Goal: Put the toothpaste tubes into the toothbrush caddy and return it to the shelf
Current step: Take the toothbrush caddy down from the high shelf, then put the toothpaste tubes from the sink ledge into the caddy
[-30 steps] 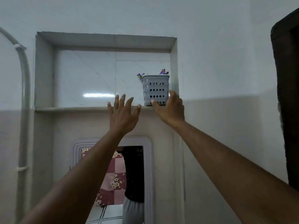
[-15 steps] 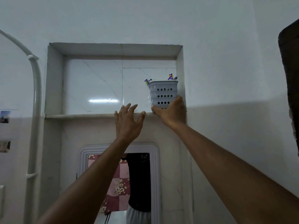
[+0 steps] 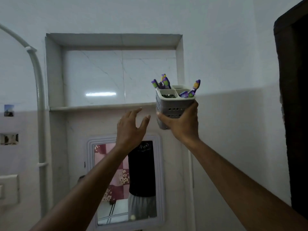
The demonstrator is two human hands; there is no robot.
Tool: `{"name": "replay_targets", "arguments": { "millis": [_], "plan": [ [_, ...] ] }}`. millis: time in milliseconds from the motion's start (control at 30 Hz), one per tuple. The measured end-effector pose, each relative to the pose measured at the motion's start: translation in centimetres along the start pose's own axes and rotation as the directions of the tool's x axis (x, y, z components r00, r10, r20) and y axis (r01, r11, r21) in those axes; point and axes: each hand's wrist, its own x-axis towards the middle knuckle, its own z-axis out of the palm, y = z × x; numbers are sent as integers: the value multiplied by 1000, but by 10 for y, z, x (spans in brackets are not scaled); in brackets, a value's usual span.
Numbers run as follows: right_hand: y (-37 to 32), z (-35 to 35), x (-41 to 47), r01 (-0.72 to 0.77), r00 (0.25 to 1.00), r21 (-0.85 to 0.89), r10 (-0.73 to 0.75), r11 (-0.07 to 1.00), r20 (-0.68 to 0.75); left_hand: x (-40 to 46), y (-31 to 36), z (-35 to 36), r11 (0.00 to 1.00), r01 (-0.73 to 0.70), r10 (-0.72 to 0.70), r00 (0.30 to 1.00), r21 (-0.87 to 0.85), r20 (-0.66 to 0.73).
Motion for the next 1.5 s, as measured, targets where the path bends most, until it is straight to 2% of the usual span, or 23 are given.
{"name": "replay_targets", "arguments": {
  "millis": [300, 367, 467, 567, 733, 867, 967, 1167, 1300, 1500],
  "plan": [
    [77, -39, -150, -216, 962, -35, 218, 976, 161, -146, -39, 22, 993, 112, -104, 974, -27, 200],
    [99, -47, -188, -283, 937, -47, 287, 958, 201, -192, -49, 32, 984, 172, -153, 958, -56, 243],
    [133, -61, -242, -364, 886, -78, 371, 928, 278, -262, -55, 41, 960, 279, -266, 922, -7, 281],
    [162, -74, -293, -458, 811, -125, 471, 880, 348, -326, -62, 42, 909, 416, -396, 861, 7, 320],
    [197, -94, -367, -541, 695, -250, 594, 803, 405, -419, -84, 35, 827, 545, -559, 772, 139, 303],
    [221, -102, -414, -560, 611, -349, 659, 751, 438, -482, -103, 19, 760, 630, -650, 740, 158, 174],
    [229, -102, -445, -581, 553, -400, 704, 709, 445, -520, -118, 5, 683, 708, -731, 665, 181, 156],
    [237, -85, -500, -567, 495, -539, 781, 623, 381, -579, -161, -9, 570, 782, -818, 516, 252, 254],
    [234, -65, -527, -600, 453, -557, 818, 574, 354, -602, -203, -7, 419, 821, -899, 313, 389, 307],
    [244, -44, -557, -624, 424, -601, 862, 500, 276, -611, -259, 21, 248, 830, -945, 93, 499, 314]
  ]
}}
